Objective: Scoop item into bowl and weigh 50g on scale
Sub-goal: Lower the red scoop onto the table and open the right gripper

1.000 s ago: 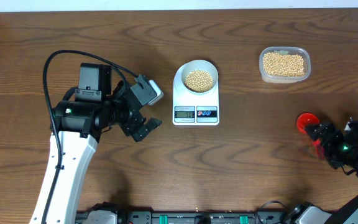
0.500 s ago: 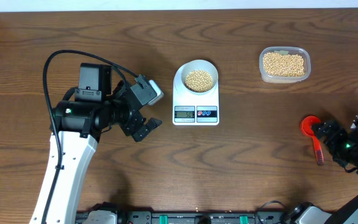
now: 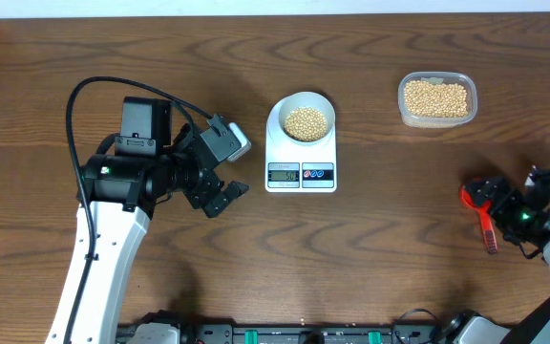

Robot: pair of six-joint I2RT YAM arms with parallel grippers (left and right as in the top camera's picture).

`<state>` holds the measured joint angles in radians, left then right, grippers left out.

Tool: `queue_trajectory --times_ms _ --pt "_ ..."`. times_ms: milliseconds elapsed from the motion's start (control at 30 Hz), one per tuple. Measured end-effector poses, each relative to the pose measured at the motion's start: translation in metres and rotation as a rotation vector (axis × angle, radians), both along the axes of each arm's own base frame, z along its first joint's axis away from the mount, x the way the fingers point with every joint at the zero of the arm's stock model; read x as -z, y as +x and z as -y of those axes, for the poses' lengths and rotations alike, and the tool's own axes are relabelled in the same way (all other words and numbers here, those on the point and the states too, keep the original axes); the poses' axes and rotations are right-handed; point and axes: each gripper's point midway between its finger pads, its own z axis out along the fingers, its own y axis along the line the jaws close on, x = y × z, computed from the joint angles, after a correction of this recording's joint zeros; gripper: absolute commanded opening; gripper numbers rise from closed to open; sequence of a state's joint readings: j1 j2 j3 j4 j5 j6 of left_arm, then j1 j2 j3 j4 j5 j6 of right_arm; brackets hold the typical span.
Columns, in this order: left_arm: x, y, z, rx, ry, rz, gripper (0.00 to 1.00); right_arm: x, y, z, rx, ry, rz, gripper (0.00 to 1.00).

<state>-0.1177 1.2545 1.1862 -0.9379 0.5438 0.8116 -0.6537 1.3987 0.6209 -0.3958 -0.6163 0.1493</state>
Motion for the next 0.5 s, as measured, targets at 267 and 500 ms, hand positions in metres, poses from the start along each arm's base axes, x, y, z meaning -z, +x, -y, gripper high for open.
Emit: queue_trajectory --times_ms 267,500 --pt "0.000 0.000 0.000 0.000 0.000 0.000 0.98 -0.007 0.020 -0.010 -0.058 -0.048 0.061 0.99" --pt "0.000 0.000 0.000 0.000 0.000 0.000 0.98 -0.008 0.025 -0.023 -0.084 -0.036 0.064 0.99"
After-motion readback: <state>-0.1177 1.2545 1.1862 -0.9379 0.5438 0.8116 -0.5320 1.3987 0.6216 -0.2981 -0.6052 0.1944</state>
